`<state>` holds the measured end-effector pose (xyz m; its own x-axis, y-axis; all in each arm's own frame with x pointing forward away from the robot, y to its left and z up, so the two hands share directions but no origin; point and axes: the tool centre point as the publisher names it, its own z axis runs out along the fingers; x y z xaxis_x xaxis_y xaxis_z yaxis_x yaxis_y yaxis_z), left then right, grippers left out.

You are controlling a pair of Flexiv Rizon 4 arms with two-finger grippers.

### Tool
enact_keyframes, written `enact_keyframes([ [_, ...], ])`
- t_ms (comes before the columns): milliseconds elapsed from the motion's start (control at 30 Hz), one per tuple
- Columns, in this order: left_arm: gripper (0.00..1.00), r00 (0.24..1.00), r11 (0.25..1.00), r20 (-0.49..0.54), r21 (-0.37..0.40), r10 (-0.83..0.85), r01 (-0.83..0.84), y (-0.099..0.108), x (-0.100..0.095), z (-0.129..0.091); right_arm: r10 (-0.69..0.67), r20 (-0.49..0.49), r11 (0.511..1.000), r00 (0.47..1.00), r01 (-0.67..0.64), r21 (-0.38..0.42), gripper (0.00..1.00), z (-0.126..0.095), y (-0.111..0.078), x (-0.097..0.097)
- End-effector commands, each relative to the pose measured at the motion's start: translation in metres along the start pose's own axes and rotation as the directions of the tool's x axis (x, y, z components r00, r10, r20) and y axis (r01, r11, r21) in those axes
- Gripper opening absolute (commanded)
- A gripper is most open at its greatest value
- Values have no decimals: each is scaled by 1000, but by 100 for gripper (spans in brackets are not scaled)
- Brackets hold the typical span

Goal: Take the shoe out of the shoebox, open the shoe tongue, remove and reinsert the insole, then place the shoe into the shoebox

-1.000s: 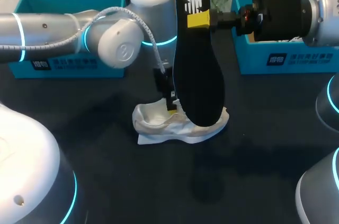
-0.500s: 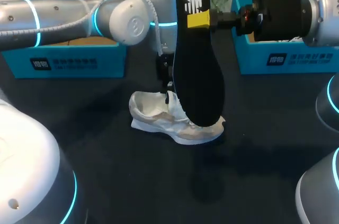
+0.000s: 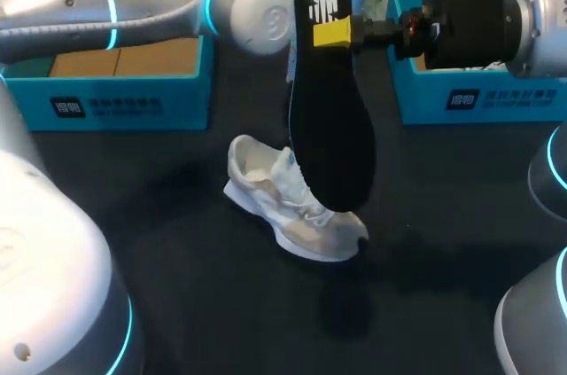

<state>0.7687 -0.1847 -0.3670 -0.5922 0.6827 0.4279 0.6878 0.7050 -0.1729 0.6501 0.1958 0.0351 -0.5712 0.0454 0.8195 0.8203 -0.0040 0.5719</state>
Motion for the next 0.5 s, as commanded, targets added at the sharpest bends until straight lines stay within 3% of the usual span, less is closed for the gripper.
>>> enact_keyframes([
  [33, 0, 926, 900, 98, -293, 365, -324, -5, 6, -12, 1, 2, 1000, 1000, -1, -1, 0, 2, 0, 0],
  [300, 0, 792, 778, 167, -390, 587, -493, -8, 11, -33, 1, 2, 1000, 1000, -1, -1, 0, 2, 0, 0],
  [500, 0, 794, 781, 183, -405, 580, -476, -11, 10, -35, 1, 2, 1000, 1000, -1, -1, 0, 2, 0, 0],
])
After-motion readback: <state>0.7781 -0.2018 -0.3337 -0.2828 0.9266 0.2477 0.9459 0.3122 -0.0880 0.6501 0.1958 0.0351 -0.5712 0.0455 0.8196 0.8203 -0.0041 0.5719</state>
